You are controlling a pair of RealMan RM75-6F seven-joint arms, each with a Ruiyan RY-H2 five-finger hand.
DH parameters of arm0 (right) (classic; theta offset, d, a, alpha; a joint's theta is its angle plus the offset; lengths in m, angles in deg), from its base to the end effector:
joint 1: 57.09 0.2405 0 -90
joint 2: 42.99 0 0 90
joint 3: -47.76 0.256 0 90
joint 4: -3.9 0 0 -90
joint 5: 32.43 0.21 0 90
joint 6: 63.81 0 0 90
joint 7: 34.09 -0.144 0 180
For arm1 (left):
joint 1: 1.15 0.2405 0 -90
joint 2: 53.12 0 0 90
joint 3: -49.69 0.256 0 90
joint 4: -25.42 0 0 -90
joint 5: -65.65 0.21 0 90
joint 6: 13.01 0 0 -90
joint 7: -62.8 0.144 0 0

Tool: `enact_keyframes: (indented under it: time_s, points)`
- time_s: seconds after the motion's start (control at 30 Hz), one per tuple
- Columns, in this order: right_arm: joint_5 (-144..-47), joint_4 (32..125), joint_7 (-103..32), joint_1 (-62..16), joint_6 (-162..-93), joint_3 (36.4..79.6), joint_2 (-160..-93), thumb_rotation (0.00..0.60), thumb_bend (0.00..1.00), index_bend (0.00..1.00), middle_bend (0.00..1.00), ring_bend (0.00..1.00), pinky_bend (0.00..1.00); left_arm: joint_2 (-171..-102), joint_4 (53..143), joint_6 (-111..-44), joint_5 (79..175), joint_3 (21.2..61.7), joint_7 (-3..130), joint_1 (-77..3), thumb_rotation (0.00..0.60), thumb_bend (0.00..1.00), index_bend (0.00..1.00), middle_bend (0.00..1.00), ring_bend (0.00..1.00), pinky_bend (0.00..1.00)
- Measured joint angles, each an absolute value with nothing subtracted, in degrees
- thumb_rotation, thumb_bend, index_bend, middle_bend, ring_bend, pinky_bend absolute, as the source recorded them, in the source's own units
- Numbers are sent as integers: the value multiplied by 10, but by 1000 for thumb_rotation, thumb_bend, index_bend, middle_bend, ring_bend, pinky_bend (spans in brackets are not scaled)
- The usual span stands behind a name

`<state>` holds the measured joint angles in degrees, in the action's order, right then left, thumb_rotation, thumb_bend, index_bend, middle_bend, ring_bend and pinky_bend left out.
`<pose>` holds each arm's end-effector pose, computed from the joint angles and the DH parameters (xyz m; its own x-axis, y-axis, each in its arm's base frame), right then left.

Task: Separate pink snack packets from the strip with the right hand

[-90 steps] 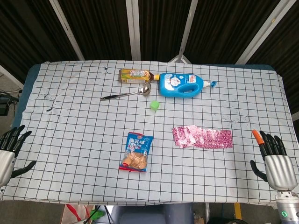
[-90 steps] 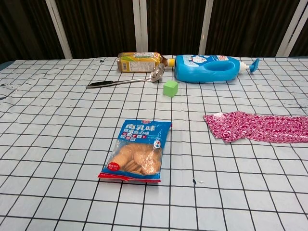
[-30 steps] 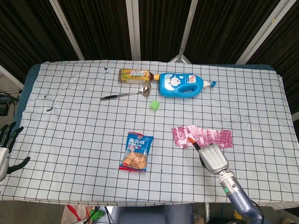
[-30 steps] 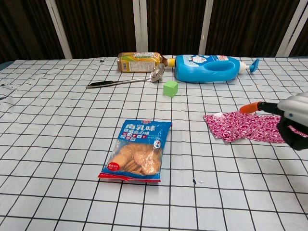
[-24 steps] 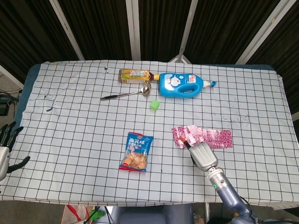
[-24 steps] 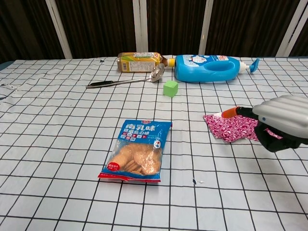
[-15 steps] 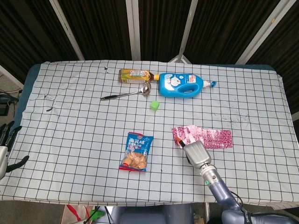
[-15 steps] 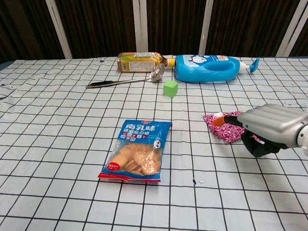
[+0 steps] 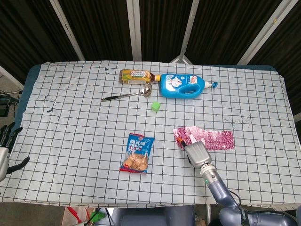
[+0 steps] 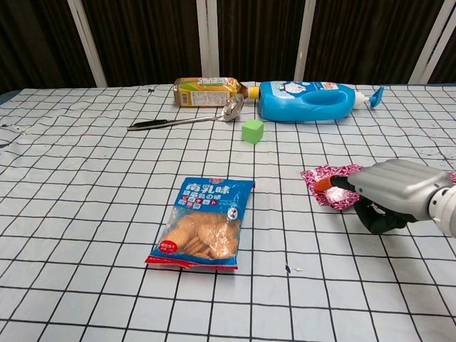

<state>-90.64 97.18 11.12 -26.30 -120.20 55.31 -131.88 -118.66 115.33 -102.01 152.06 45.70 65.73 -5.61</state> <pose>-0.1930 -0.2774 -0.0305 0.6408 -0.3390 0.6888 -0.7666 -0.3306 0.5505 -0.3119 0.1829 0.1665 0.4547 -0.0845 0.8866 0.8897 -0.0040 -0.4566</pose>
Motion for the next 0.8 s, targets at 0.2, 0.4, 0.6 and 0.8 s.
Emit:
enact_keyframes:
  time_s: [0.2, 0.4, 0.6, 0.8]
  points:
    - [-907, 969, 99, -260, -1209, 548, -1317, 600, 835, 144, 834, 821, 600, -1187, 1153, -1019, 1520, 457, 657, -57, 600, 275, 133, 19, 0, 114]
    - [-904, 963, 96, -257, -1210, 537, -1320, 600, 835, 144, 834, 821, 600, -1187, 1154, -1018, 1522, 458, 658, -57, 600, 275, 134, 19, 0, 114]
    - [-898, 959, 95, -250, -1209, 536, -1327, 600, 835, 144, 834, 821, 600, -1186, 1155, -1019, 1521, 458, 657, -56, 600, 274, 134, 19, 0, 114]
    - [-893, 962, 106, -242, -1212, 528, -1334, 600, 834, 144, 834, 821, 600, -1185, 1156, -1018, 1520, 458, 655, -56, 600, 274, 133, 18, 0, 115]
